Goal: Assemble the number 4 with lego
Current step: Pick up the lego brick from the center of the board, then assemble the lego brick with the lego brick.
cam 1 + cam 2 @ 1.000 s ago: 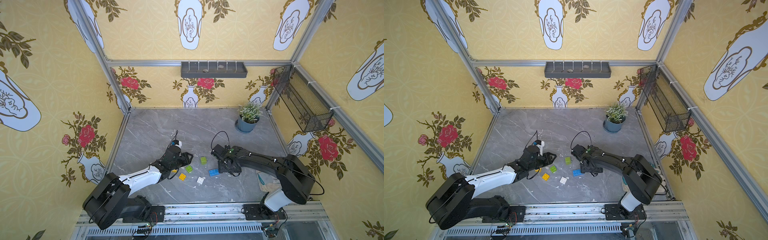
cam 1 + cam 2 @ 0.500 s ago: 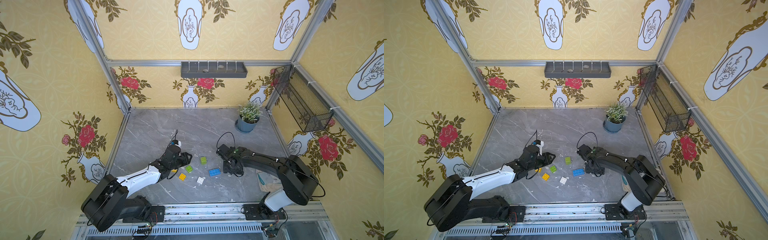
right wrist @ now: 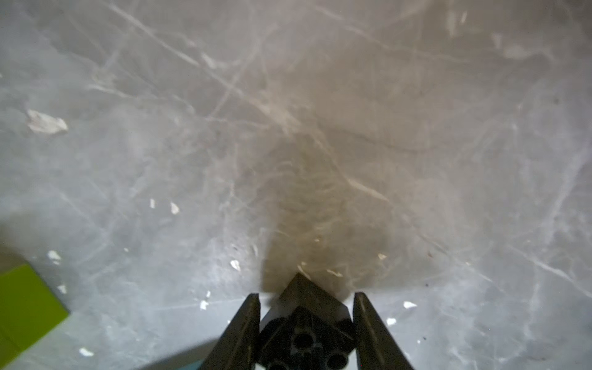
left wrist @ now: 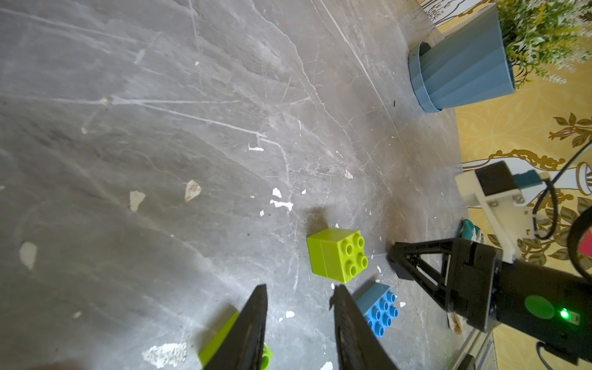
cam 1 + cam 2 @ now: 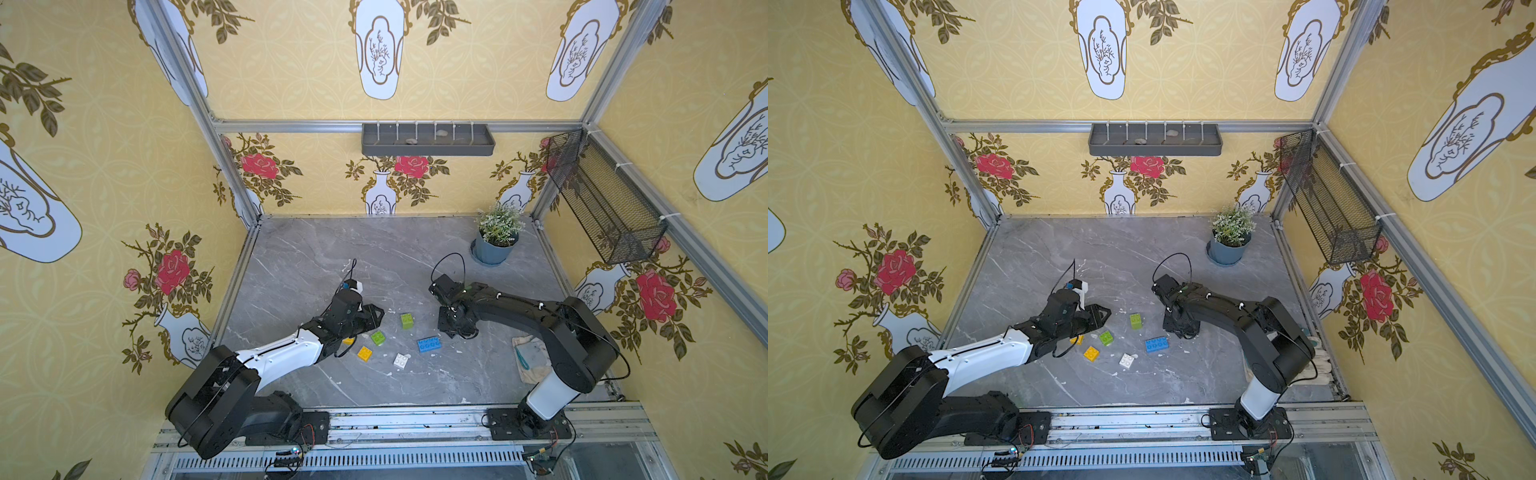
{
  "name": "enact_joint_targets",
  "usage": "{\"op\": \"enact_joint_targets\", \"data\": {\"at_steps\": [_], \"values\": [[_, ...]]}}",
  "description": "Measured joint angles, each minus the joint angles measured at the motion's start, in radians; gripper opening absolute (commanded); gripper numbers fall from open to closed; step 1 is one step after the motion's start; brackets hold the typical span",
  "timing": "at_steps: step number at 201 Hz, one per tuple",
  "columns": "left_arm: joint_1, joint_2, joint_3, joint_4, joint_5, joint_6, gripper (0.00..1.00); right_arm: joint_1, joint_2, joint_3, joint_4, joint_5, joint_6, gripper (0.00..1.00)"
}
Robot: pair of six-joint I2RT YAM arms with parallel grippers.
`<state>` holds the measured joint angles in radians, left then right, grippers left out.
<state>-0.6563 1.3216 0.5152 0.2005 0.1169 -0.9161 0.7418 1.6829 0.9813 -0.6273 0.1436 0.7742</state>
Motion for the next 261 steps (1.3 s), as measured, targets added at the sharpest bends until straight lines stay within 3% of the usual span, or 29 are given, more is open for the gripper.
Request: {"op": "enact_joint_targets", "data": {"at_steps": [20,56,92,161,203,229,261], "values": [[0.002,0.002,-0.001,0.001,0.0,0.0,0.37,0.0,0.053,0.061,0.008,0.006,-0.028,0.43],[0.006,0.005,-0.012,0.003,0.0,0.0,0.37,0.001,0.146,0.169,0.007,0.03,-0.062,0.7],[0.009,0.018,-0.024,0.009,0.001,0.0,0.37,0.013,0.139,0.227,-0.012,0.092,0.017,0.76],[0.025,0.047,-0.025,0.024,0.034,0.015,0.37,0.013,0.118,0.141,-0.009,0.075,0.384,0.61],[0.032,0.048,-0.039,0.03,0.045,0.019,0.37,0.013,0.142,0.141,0.02,0.045,0.422,0.48],[0.034,0.054,-0.04,0.035,0.051,0.019,0.37,0.017,0.144,0.147,0.023,0.045,0.427,0.32],[0.034,0.056,-0.04,0.047,0.06,0.019,0.37,0.03,0.151,0.163,0.016,0.056,0.401,0.25]]}}
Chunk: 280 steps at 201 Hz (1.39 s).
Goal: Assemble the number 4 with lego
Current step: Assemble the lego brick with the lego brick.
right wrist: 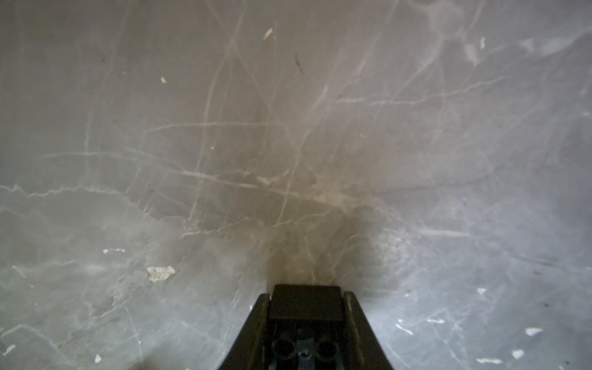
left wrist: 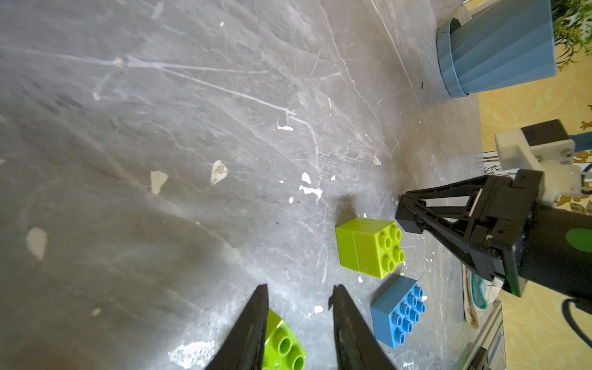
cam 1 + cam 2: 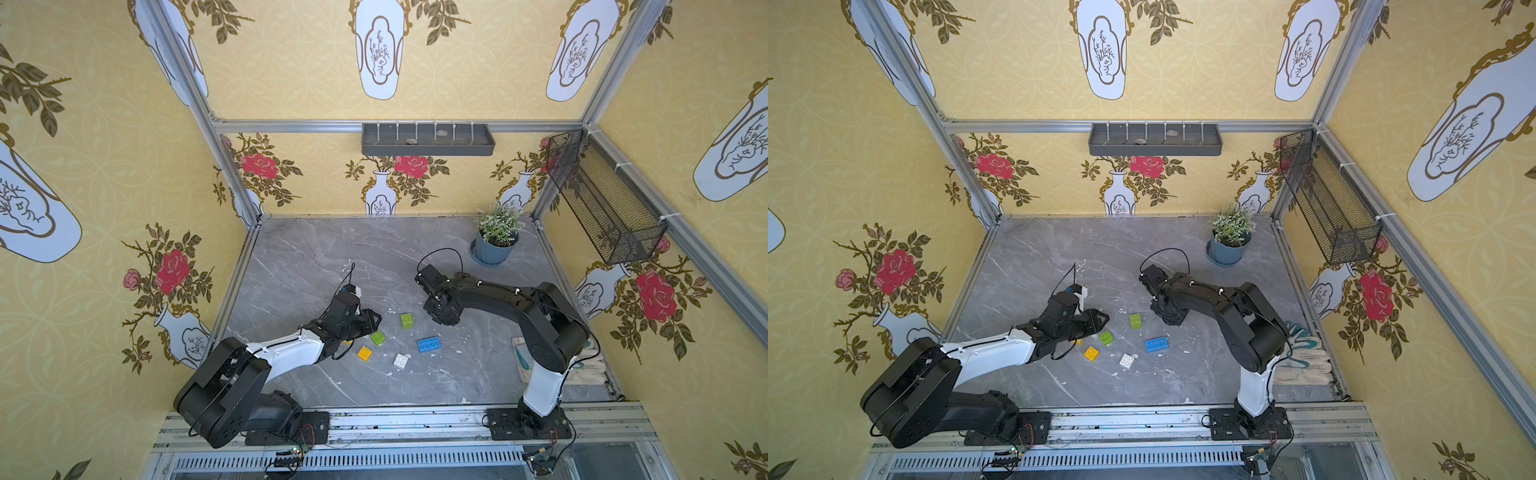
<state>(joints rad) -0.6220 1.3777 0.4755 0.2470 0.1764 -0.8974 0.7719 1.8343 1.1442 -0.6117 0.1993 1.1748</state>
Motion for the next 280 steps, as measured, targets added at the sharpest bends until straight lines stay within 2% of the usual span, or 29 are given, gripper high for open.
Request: {"op": "enact_joint_targets", "data": {"at_steps": [35,64,89,120,162,195,280], "values": [[0.0,0.018,0.0,0.014,0.012,-0.001,0.36,0.047,-0.041,0.018,-0.006,0.058,-0.137,0.23],[0.0,0.054,0.004,0.031,0.036,-0.004,0.29,0.109,-0.148,0.004,0.047,0.094,-0.377,0.26],[-0.001,0.093,0.02,0.052,0.062,-0.017,0.21,0.146,-0.229,-0.015,0.109,0.035,-0.603,0.27],[-0.001,0.119,0.031,0.074,0.085,-0.02,0.16,0.147,-0.18,0.034,0.117,-0.017,-0.739,0.24],[-0.001,0.147,0.045,0.089,0.091,-0.024,0.16,0.179,-0.112,0.077,0.117,-0.08,-0.791,0.24],[-0.001,0.164,0.051,0.095,0.097,-0.025,0.16,0.192,-0.081,0.101,0.105,-0.079,-0.8,0.21],[-0.006,0.173,0.056,0.096,0.105,-0.024,0.16,0.195,-0.073,0.108,0.048,-0.028,-0.726,0.21]]}}
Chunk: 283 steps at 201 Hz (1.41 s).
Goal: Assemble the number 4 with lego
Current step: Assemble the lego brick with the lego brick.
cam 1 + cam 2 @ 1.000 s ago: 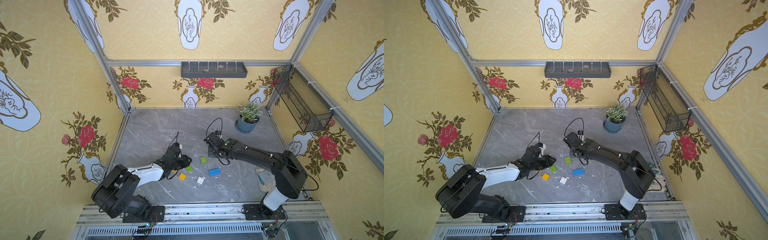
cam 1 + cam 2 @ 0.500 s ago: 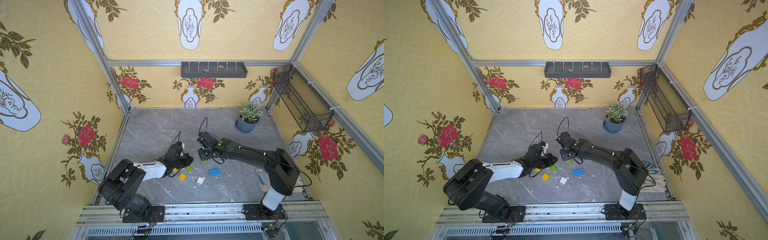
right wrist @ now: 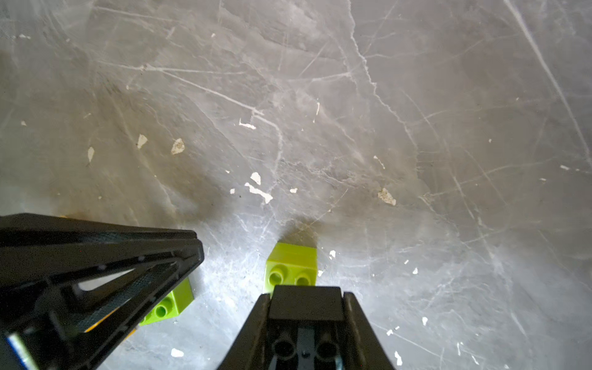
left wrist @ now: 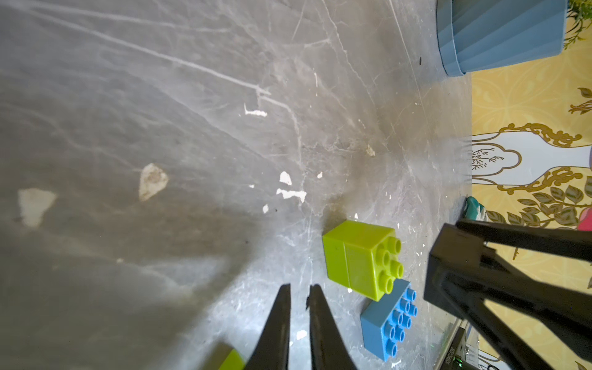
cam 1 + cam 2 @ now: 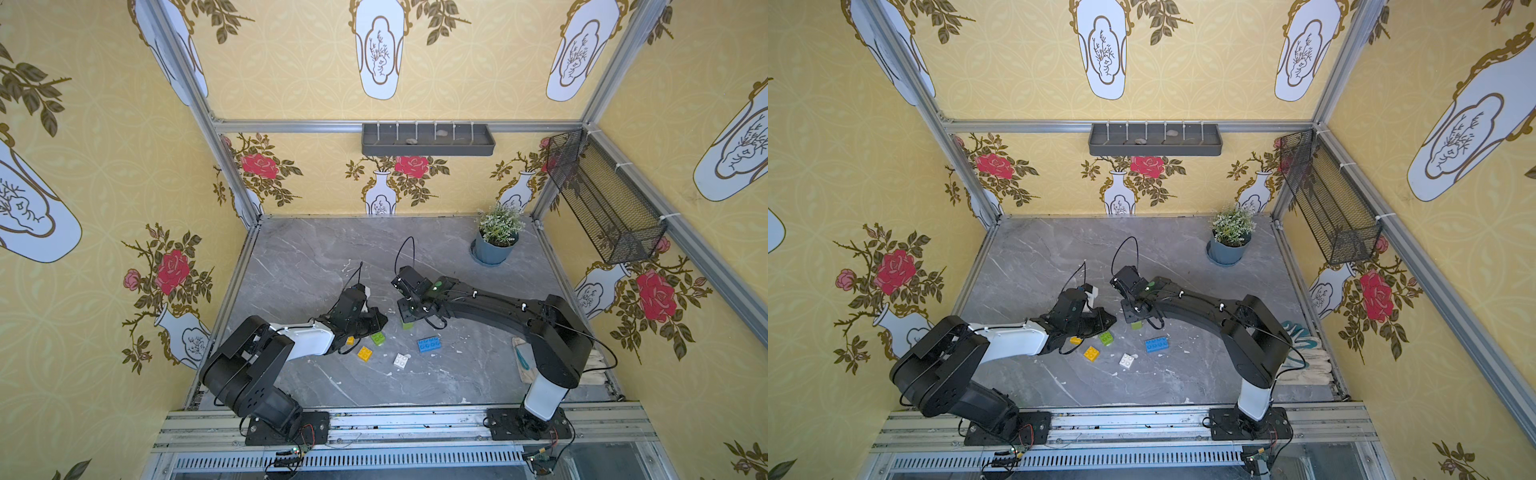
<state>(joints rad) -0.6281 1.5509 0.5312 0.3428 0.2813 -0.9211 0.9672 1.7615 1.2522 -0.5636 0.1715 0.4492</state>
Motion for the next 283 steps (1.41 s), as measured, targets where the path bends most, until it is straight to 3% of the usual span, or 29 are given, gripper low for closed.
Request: {"op": "enact_joint_targets", "data": {"at_steps": [283], "values": [[-0.005,0.018,0.005,0.0,0.0,0.004,0.16,-0.005,0.093,0.072,-0.064,0.01,0.07,0.22]]}}
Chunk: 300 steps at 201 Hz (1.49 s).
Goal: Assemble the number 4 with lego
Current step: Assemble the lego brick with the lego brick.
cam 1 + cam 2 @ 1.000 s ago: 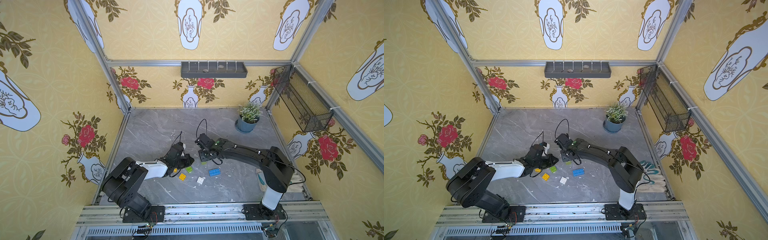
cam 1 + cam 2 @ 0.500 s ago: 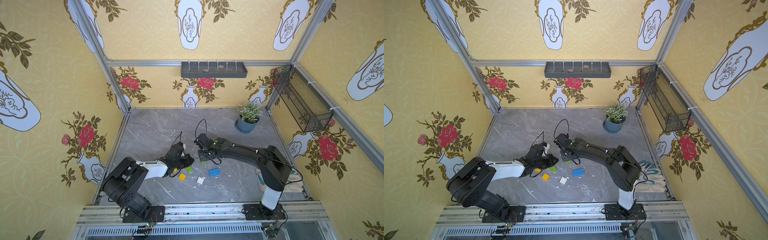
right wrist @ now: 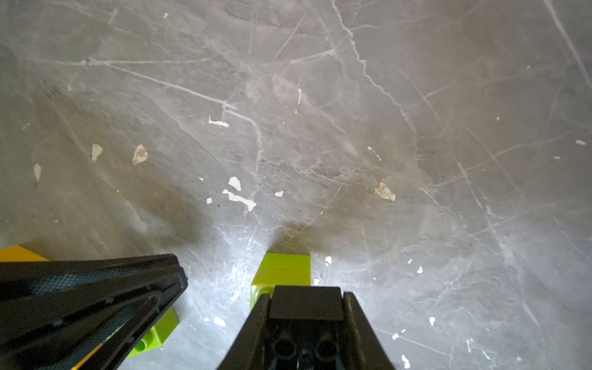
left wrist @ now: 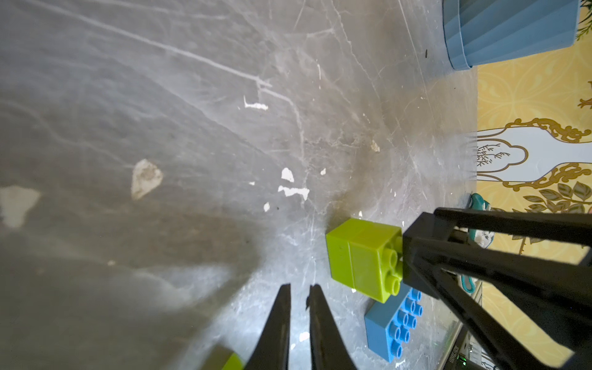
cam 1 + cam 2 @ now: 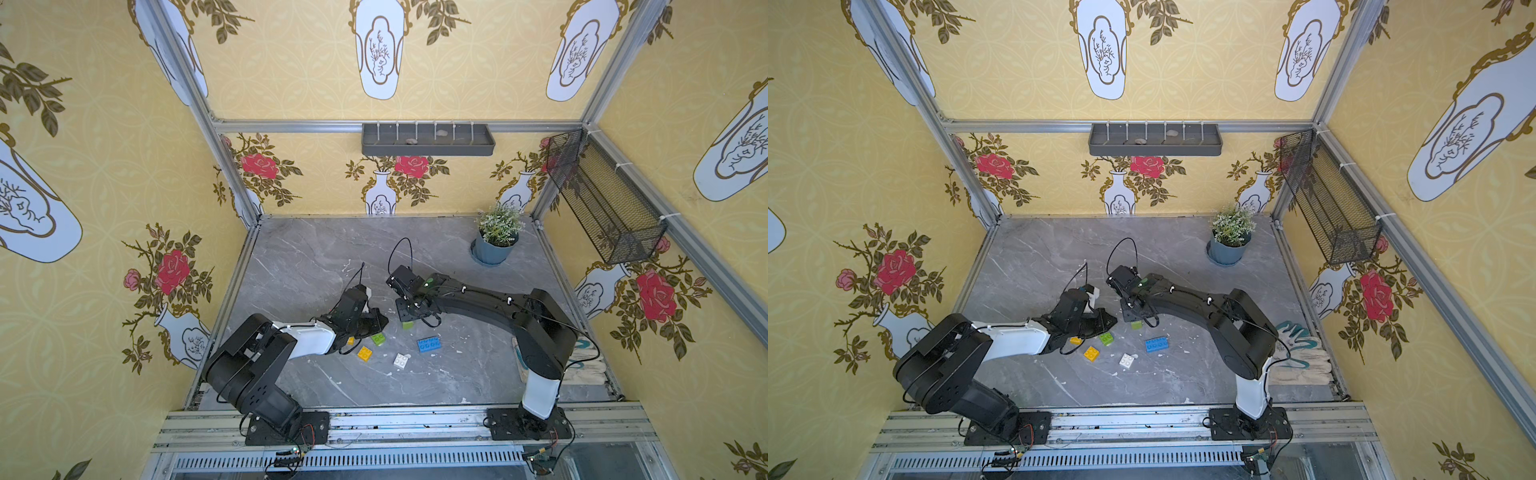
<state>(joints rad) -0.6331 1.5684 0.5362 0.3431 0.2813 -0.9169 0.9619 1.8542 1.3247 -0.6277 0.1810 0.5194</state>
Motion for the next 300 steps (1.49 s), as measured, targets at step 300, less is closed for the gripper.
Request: {"op": "enact_joint_targets", "data": {"at_steps": [300], "values": [[0.0,0.018,0.018,-0.001,0.0,0.001,0.15,-0.037,0.04,0.087,-0.11,-0.071,0.015,0.23]]}}
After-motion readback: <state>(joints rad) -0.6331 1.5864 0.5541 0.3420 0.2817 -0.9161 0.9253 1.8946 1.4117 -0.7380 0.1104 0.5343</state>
